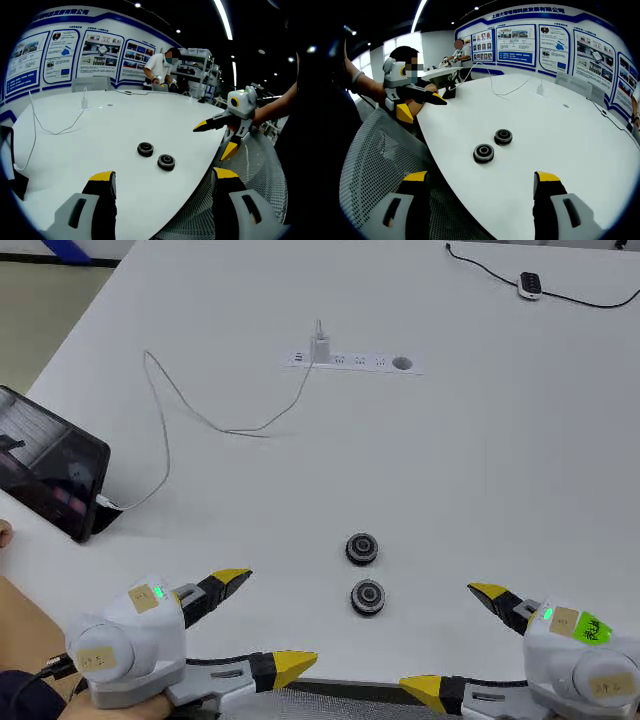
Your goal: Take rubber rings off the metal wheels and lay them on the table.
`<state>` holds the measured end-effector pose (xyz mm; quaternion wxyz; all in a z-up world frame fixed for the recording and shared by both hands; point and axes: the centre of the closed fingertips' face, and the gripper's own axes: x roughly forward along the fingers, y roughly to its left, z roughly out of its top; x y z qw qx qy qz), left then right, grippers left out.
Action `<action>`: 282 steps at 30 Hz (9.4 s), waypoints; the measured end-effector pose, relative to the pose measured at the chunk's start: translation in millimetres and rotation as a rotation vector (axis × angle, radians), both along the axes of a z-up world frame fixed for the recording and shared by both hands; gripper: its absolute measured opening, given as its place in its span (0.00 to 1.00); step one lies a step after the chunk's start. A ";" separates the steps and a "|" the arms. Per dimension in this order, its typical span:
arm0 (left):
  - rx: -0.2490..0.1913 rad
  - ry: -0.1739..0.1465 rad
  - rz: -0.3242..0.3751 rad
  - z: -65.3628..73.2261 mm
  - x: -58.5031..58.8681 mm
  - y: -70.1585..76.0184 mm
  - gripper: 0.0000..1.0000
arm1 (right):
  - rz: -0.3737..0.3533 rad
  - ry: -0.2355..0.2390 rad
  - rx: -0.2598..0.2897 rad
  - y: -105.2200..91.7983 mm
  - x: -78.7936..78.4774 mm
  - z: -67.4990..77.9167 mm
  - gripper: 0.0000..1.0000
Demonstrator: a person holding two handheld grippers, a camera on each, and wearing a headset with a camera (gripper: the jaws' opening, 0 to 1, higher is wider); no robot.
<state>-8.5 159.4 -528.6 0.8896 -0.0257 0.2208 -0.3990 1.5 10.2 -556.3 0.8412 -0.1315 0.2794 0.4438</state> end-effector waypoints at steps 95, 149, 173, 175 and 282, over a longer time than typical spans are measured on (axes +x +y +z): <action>0.317 0.008 -0.371 -59.5 56.3 -93.7 0.17 | -0.056 0.152 0.128 31.7 27.8 -35.5 0.20; 0.360 -0.004 -0.440 -75.6 59.6 -101.0 0.13 | -0.267 0.324 0.334 30.8 53.0 -40.9 0.17; 0.339 0.001 -0.425 -76.8 60.1 -99.7 0.13 | -0.406 0.530 0.443 38.4 55.4 -60.4 0.12; 0.338 0.001 -0.426 -76.7 60.2 -99.8 0.13 | -0.408 0.536 0.449 38.3 55.6 -60.8 0.12; 0.321 0.003 -0.428 -76.7 60.5 -100.2 0.13 | -0.384 0.619 0.562 52.2 47.3 -34.8 0.01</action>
